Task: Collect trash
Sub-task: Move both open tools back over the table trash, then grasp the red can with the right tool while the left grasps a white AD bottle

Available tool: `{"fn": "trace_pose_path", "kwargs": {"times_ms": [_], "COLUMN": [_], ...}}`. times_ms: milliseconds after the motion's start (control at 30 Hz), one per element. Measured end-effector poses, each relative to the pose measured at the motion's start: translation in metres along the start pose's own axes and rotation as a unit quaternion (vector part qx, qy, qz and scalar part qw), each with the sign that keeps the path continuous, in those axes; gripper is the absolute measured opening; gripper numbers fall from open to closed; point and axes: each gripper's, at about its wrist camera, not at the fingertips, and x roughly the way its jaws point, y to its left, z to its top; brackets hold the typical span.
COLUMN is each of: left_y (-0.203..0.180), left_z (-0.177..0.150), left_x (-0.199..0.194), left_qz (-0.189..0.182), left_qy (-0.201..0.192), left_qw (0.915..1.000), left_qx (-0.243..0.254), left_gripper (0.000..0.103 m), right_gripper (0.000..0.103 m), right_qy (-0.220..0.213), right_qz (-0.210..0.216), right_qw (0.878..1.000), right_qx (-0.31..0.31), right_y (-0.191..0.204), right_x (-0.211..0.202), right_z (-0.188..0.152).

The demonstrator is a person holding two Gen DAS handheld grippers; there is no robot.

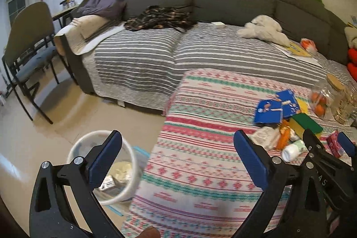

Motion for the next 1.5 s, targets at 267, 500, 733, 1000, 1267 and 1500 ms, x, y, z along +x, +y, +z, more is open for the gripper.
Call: {"fn": "trace_pose_path", "kwargs": {"times_ms": [267,500,733,1000,1267,1500], "left_y": [-0.052,-0.100,-0.152,-0.212,-0.241,-0.245], "left_z": [-0.007,-0.018,-0.042,-0.063,-0.076,-0.081], "left_x": [0.006,0.015,0.032,0.052,0.079,0.098], "left_qz": [-0.026,-0.064,-0.106,-0.143,-0.164,-0.194], "left_qy": [0.004,0.025,0.068,0.111,0.156,0.192], "left_qw": [0.9992,0.9957,0.9853,0.9638,0.9436,0.9316], "left_qx": [0.030,0.062,0.115,0.196,0.241,0.240], "left_gripper": [0.096,0.096,0.096,0.096,0.094,0.057], "right_gripper": [0.094,0.094,0.094,0.094,0.094,0.094], "right_qy": [0.010,0.029,0.058,0.120,0.154,0.157], "right_qz": [-0.043,-0.068,-0.094,-0.086,-0.075,-0.061], "right_qw": [0.999,0.997,0.990,0.987,0.984,0.985], "right_qx": [0.013,0.035,0.091,0.068,0.047,0.030], "right_y": [-0.053,-0.104,-0.173,-0.208,-0.224,-0.222], "right_x": [0.002,0.004,0.022,0.070,0.104,0.121], "right_z": [-0.003,-0.005,0.000,0.006,-0.002,0.002]}}
